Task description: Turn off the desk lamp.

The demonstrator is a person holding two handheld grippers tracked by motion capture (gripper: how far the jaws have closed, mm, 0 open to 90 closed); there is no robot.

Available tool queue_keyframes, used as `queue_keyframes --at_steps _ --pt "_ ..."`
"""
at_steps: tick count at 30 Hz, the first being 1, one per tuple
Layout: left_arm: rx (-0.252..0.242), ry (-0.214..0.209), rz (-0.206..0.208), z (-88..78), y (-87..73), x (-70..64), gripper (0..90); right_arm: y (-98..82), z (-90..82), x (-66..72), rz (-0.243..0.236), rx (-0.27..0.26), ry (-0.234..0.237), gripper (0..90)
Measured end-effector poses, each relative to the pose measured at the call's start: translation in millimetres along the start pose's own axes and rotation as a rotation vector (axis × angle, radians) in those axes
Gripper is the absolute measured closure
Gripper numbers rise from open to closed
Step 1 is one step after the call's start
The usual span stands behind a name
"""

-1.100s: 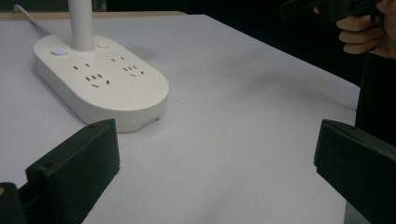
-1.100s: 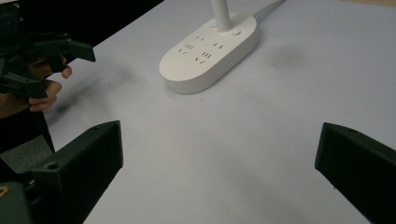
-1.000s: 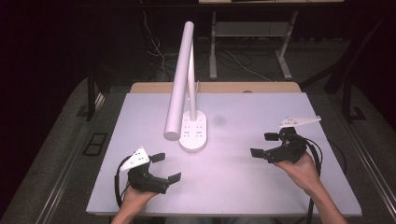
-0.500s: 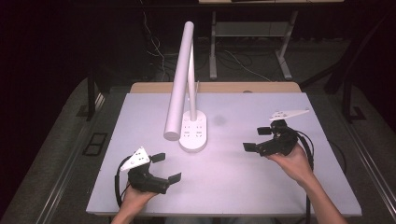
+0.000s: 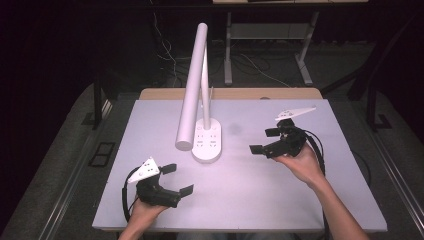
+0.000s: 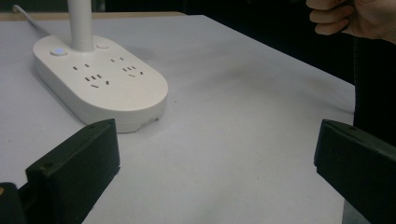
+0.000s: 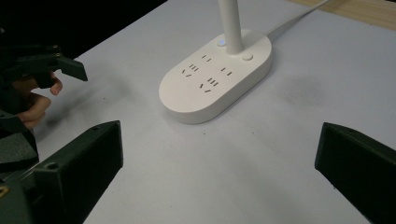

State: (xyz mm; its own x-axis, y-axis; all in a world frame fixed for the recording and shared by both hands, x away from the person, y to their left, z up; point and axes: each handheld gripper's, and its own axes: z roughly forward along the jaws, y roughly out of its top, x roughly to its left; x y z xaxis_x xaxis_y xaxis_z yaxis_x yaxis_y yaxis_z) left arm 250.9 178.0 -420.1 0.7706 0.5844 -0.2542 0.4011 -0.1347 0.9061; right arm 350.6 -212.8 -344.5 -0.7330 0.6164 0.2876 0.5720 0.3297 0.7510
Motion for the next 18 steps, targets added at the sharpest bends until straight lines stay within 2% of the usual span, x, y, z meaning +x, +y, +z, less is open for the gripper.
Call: queue_keyframes --at_steps 18 --pt "-0.008 0.002 -0.005 -1.6 0.0 1.1 0.0 34.3 42.4 -0.1 -0.014 0.043 0.012 1.0"
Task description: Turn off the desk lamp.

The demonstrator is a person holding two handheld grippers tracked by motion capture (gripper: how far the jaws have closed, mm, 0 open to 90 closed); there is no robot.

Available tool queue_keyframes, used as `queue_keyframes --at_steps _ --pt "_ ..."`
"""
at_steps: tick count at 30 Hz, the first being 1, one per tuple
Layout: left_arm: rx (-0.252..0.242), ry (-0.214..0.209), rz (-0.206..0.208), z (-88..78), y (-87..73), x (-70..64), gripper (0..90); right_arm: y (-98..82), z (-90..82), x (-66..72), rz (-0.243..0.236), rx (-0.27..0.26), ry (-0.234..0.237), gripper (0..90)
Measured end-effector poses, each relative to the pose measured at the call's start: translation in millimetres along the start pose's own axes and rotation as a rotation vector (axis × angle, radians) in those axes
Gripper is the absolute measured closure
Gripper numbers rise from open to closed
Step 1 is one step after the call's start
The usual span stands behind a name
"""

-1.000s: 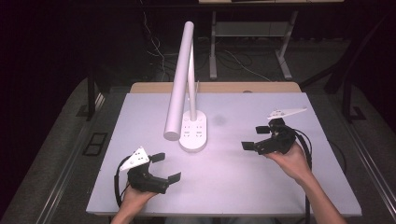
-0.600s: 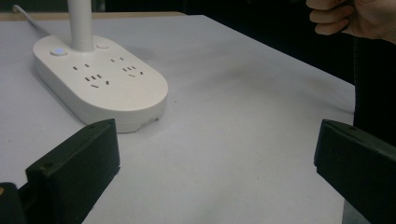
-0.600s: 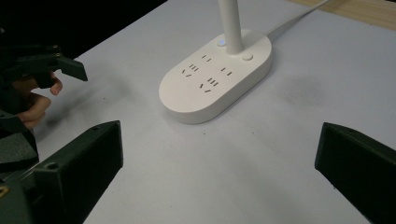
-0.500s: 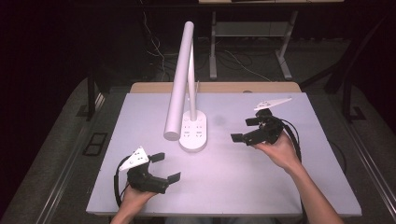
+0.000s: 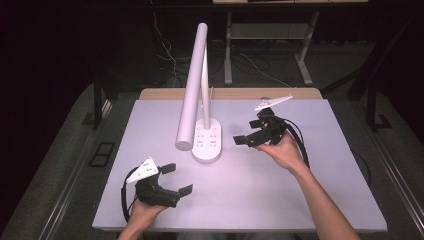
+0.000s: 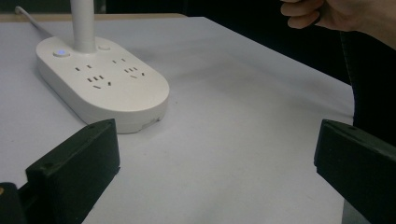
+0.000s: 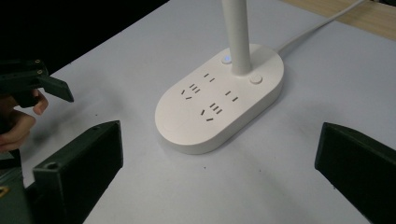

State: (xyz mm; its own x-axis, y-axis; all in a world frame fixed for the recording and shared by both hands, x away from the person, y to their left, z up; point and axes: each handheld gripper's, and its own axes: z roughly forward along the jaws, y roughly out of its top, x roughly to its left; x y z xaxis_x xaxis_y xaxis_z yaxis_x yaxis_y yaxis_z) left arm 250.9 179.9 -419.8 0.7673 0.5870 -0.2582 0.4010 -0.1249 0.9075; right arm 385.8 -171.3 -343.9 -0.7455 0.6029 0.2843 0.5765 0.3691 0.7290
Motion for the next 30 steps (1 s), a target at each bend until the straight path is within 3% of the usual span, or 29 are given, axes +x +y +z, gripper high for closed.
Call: queue_keyframes --at_steps 21,23,30 --pt "0.009 -0.010 0.006 1.9 0.1 -0.6 0.0 17.3 49.3 -11.7 0.016 0.029 0.026 1.3" --pt "0.008 -0.009 0.006 1.8 0.1 -0.6 0.0 18.9 52.1 -13.5 0.005 0.025 0.049 13.5" --pt "0.003 -0.006 0.006 0.8 0.2 0.3 0.0 27.9 59.6 -19.3 0.009 0.031 0.074 31.9"
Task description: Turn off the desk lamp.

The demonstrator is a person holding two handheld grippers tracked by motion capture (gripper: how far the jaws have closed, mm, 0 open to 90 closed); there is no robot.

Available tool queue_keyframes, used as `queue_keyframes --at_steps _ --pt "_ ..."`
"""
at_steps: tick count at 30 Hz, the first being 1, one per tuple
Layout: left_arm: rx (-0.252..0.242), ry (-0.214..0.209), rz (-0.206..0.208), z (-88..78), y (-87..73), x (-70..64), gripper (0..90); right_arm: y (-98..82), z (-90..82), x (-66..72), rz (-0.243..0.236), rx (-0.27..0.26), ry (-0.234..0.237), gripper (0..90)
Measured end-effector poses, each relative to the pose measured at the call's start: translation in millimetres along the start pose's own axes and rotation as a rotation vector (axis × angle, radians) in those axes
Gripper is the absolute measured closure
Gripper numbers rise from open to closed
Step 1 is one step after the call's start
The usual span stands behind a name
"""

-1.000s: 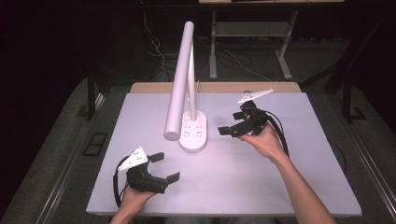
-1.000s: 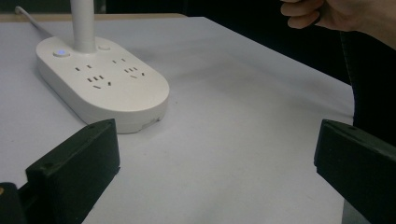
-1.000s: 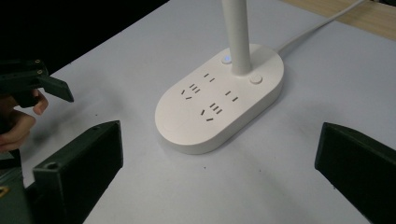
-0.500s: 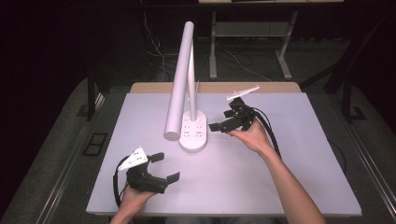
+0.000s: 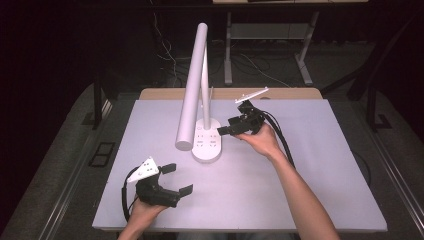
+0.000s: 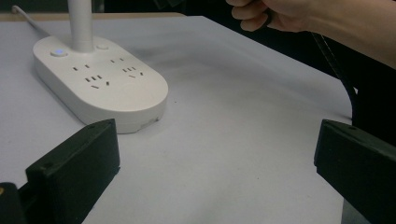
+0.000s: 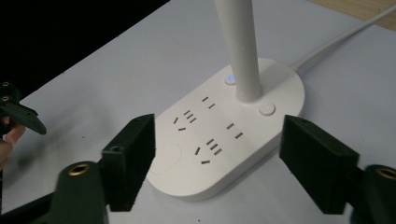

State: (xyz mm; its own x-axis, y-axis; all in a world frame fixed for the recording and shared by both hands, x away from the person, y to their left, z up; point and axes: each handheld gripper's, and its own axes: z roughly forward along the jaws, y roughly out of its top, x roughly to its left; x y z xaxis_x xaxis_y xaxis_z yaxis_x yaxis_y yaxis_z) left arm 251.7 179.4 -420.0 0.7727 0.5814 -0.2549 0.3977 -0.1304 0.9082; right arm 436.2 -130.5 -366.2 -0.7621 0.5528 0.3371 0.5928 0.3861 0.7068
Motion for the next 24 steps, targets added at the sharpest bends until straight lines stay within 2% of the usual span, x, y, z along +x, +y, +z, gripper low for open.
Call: queue_keyframes --at_steps 12,18,19,22,24 --pt "-0.001 0.003 0.000 -0.9 0.2 0.5 0.0 16.4 13.8 -5.0 -0.033 0.016 0.009 57.9" --pt "-0.004 0.002 0.001 -1.2 0.2 0.4 0.0 20.2 25.4 -5.1 -0.029 0.035 -0.009 78.6" --pt "-0.004 0.002 0.001 -1.2 0.2 0.4 0.0 20.2 25.4 -5.1 -0.029 0.035 -0.009 78.6" --pt "-0.005 -0.001 -0.001 -1.2 0.2 -0.2 0.0 23.3 35.3 -6.6 -0.037 0.047 -0.024 88.6" --pt "-0.003 -0.004 0.003 -1.2 0.3 -0.3 0.0 24.3 39.0 -7.8 -0.036 0.058 -0.028 90.0"
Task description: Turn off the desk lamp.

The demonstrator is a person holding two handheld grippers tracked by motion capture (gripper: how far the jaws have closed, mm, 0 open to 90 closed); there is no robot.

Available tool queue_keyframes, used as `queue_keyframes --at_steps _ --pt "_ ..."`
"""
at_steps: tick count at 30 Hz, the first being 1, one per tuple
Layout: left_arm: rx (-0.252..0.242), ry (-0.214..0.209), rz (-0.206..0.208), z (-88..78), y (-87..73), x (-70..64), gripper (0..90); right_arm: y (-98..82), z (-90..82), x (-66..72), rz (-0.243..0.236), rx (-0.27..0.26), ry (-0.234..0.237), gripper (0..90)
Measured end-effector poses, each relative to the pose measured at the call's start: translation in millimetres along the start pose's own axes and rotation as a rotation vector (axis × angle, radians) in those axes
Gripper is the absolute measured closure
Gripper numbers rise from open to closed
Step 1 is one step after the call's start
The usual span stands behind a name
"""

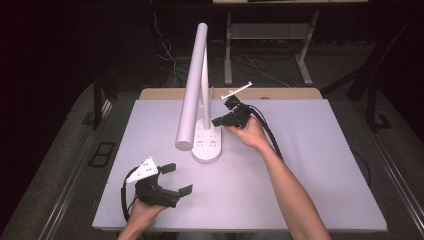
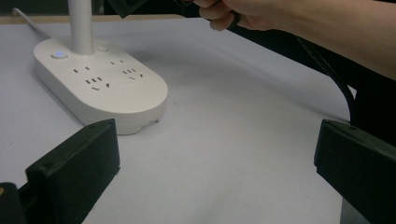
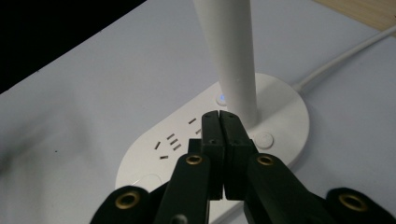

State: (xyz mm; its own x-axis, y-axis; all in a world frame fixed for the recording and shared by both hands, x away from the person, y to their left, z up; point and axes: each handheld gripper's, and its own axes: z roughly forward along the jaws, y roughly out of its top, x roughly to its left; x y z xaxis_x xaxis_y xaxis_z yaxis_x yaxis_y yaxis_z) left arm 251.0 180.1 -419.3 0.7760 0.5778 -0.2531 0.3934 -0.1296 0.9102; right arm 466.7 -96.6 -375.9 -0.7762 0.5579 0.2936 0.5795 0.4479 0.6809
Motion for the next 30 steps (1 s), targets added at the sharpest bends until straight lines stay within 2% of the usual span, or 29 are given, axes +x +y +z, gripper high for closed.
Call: queue_keyframes --at_steps 6,11,16,18,26,30 --pt "0.001 -0.002 0.001 0.1 0.1 0.1 0.0 -1.2 12.0 -8.4 0.016 0.005 -0.022 90.0" --pt "0.001 0.002 -0.001 -0.2 0.2 0.3 0.0 -4.3 18.6 -18.1 0.048 -0.007 -0.030 90.0" --pt "0.004 0.000 0.003 0.4 0.4 0.9 0.0 -7.9 23.1 -27.5 0.083 -0.013 -0.019 90.0" --pt "0.006 -0.003 0.008 0.4 0.4 0.8 0.0 -9.1 25.5 -30.5 0.075 -0.013 -0.017 90.0" --pt "0.010 -0.002 0.009 0.3 0.2 1.1 0.0 -12.3 30.9 -35.0 0.100 -0.033 0.007 90.0" --pt "0.010 -0.003 0.009 0.6 0.2 0.8 0.0 -12.3 34.2 -35.5 0.099 -0.031 0.000 90.0"
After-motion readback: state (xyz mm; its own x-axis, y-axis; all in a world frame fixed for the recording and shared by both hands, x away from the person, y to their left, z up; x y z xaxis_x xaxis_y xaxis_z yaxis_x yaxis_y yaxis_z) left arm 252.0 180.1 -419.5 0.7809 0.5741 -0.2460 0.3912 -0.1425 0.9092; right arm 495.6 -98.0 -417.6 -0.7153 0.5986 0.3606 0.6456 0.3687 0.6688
